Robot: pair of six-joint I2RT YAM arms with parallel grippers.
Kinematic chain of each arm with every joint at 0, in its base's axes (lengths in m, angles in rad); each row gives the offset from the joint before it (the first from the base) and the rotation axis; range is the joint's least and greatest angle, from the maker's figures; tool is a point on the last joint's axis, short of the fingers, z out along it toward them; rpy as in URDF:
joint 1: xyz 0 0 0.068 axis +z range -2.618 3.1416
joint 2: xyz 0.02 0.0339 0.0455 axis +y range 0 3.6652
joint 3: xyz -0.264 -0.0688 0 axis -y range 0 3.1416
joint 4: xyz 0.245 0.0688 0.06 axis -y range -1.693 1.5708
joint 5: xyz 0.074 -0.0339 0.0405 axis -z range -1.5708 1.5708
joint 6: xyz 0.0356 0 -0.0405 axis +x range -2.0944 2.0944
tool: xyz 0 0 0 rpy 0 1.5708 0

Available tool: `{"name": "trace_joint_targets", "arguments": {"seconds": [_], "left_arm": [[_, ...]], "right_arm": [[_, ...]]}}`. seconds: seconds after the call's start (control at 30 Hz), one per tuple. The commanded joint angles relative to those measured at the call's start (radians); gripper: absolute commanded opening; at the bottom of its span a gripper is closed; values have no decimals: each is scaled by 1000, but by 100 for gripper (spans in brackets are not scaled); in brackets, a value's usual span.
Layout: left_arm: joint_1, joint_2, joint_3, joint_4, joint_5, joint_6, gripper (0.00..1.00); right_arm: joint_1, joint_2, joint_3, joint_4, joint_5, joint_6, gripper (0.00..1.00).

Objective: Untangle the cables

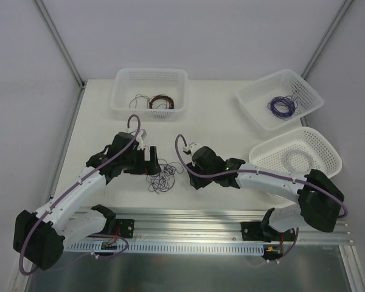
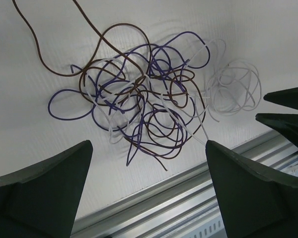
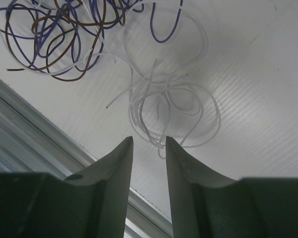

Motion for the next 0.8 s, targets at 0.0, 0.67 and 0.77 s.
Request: {"name": "trace_joint_targets", "arguments": {"seconds": [0.0, 0.67, 0.77], "left_arm": [[-2, -71, -29, 32, -9, -71, 99], [-4, -213, -68, 37, 26, -66, 99], [-4, -226, -62, 35, 45, -56, 99]], "right_arm": [[7, 57, 47, 54, -4, 2, 35], [42, -105, 573, -438, 169, -160, 1], [44, -195, 611, -411, 163, -171, 1]]}}
